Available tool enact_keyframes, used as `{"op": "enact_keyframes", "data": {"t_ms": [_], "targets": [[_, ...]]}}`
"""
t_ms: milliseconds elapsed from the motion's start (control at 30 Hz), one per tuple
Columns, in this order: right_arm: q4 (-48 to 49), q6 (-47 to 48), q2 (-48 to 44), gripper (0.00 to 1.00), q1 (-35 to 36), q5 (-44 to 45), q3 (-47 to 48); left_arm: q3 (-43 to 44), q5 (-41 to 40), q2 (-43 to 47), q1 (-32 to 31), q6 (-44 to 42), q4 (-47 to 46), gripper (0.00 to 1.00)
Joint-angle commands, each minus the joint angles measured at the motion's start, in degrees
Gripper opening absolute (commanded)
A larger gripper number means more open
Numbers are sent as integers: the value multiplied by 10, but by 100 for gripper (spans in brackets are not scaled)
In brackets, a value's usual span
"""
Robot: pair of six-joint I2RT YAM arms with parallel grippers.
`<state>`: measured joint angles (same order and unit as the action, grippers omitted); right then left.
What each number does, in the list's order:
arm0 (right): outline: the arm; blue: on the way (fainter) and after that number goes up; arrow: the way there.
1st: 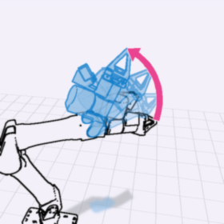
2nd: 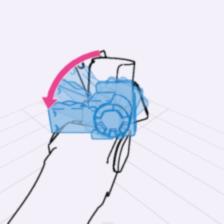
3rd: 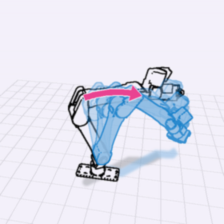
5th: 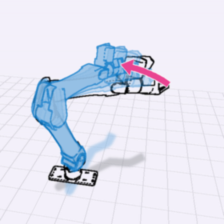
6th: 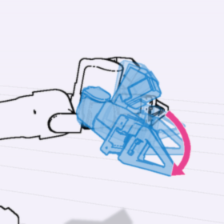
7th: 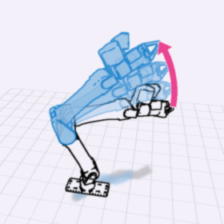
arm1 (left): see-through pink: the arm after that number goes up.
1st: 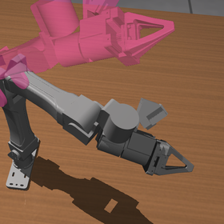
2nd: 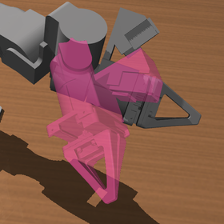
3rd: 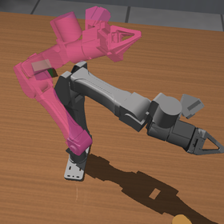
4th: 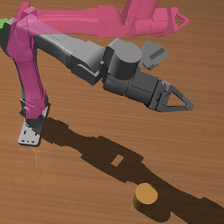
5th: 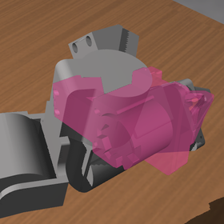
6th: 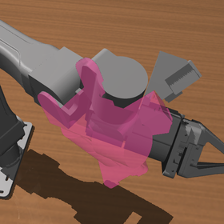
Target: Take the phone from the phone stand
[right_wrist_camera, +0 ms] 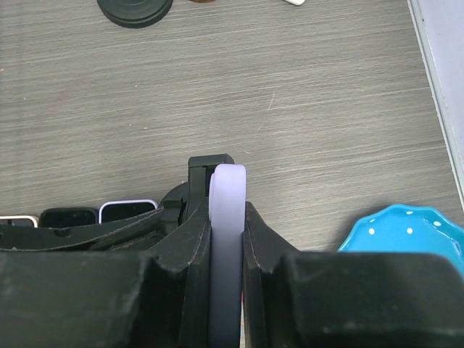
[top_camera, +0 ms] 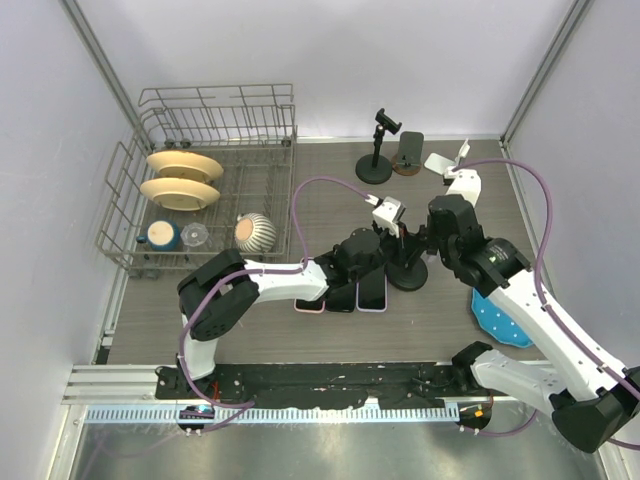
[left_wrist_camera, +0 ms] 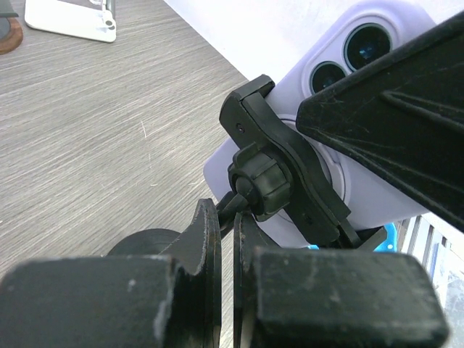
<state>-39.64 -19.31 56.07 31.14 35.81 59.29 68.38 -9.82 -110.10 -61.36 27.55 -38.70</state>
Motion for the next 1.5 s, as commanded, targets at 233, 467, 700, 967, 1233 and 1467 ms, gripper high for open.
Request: {"op": "enact_keyframes", "data": {"t_ms": [233,467,700,967,1233,1467], "targets": [[-84,67,-41,1,-129,8,14,10,-104,20,7,-8,-53,0],[-79,68,-33,1,-143,22,20,15,-103,13,-2,-11,-53,0],[-57,87,-48,1,-143,-17,25,11,-78,6,-3,-27,-82,0],[27,123,-142,1,-143,-76,-14,11,-49,2,6,-90,-134,0],[75,128,-227,1,-143,-88,-78,17,-13,2,70,-123,-151,0],[102,124,-261,1,-143,-104,-109,32,-3,-16,137,-189,-141,0]]}}
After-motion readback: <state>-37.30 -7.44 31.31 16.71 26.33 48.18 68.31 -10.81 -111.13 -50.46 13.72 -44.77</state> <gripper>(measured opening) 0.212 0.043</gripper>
